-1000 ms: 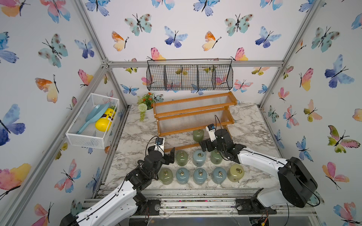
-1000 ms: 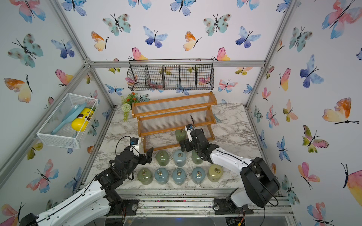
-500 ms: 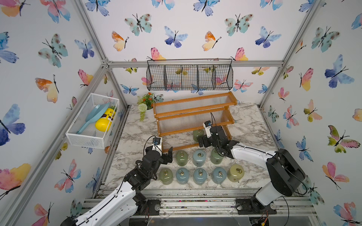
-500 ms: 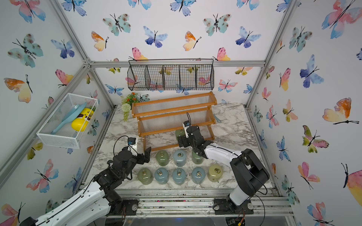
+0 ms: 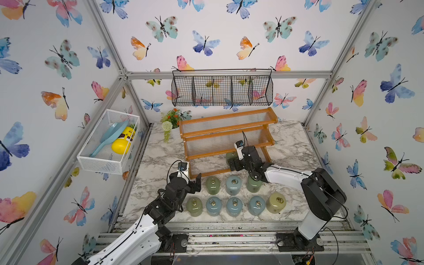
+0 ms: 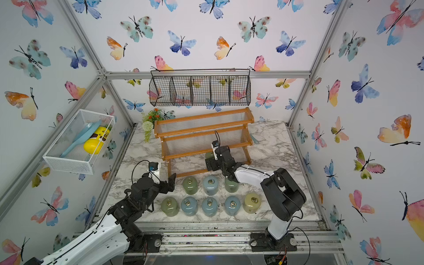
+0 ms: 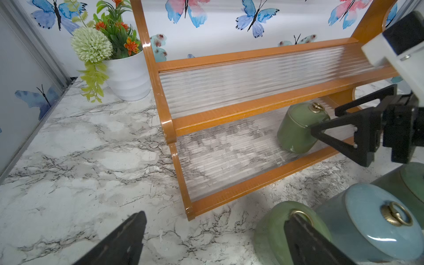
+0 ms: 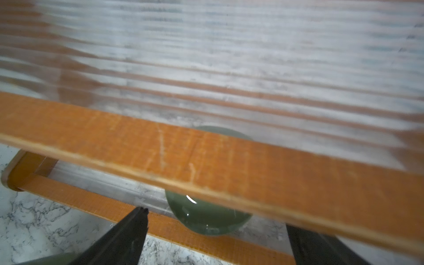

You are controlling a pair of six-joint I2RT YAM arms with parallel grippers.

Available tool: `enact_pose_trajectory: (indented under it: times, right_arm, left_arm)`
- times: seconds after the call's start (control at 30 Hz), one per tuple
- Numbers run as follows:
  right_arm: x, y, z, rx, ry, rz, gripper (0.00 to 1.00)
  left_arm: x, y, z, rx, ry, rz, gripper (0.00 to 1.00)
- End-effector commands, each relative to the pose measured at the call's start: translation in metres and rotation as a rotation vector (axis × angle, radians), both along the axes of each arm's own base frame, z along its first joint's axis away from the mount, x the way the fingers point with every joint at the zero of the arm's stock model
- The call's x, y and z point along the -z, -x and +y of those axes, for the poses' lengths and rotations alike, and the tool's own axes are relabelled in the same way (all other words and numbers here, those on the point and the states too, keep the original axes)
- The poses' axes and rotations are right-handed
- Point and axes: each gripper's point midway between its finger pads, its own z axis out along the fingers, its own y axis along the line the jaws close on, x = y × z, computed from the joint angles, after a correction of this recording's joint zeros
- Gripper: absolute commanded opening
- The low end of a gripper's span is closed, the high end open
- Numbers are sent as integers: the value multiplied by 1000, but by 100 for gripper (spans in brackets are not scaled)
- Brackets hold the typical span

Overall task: Remove the tea canisters from the shelf
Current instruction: Pick up the tea canister from the shelf.

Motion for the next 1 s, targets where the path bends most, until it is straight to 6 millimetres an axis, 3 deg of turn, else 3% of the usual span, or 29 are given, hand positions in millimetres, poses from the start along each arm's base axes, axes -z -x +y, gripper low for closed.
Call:
enact_pose_trajectory:
  times: [0.0, 0.97]
  right_arm:
    - [-11, -11, 10, 1, -21, -38, 99]
    - [18, -31, 20, 30, 5, -24, 99]
  left_arm:
    - [0, 1, 0, 10, -5, -8, 98]
    - [2, -1, -2, 28, -17, -3, 99]
